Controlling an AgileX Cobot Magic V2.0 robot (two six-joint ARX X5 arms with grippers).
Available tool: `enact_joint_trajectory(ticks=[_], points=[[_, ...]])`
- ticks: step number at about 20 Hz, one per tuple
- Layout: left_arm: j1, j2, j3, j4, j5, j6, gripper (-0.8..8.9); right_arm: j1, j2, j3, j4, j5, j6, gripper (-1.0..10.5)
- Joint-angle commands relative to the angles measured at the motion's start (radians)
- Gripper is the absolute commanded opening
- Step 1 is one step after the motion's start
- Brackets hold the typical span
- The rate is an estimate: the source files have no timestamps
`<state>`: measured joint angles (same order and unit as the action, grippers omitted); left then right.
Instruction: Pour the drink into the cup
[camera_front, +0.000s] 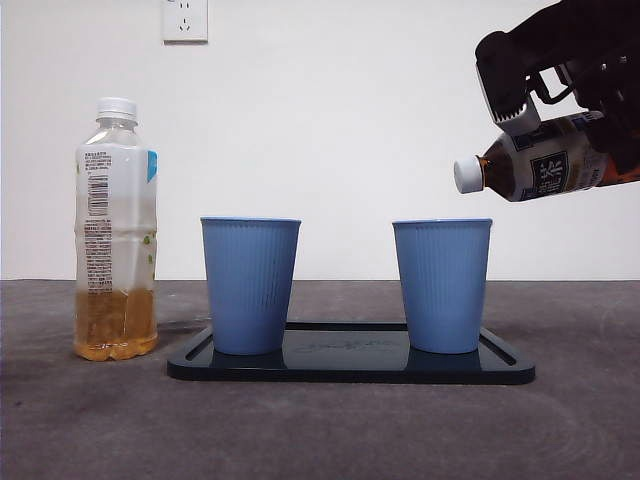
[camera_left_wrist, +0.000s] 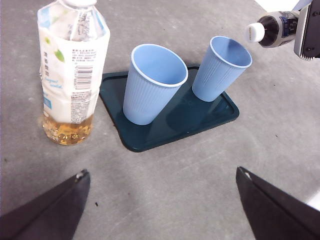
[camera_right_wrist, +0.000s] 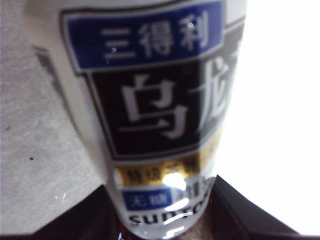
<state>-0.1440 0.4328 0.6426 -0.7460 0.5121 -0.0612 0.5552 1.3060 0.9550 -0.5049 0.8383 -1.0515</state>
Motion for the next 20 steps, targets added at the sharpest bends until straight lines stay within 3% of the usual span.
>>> enact_joint_trajectory(ticks=[1,12,16,20], points=[[-0.01,0.002,0.018,0.005,0.004,0.017,4.69,0.008,0.001,0.04,0.032,0.035,-0.005,1.3],[-0.01,0.002,0.018,0.005,0.004,0.017,4.69,0.008,0.001,0.04,0.033,0.034,0.013,1.3],[-0.01,0.002,0.018,0.005,0.004,0.017,4.69,0.005,-0.007,0.041,0.032,0.013,0.149,1.3],[-0.01,0.002,0.018,0.004,0.004,0.017,4.69,-0.008,-0.077,0.042,0.021,-0.129,0.434,1.3]])
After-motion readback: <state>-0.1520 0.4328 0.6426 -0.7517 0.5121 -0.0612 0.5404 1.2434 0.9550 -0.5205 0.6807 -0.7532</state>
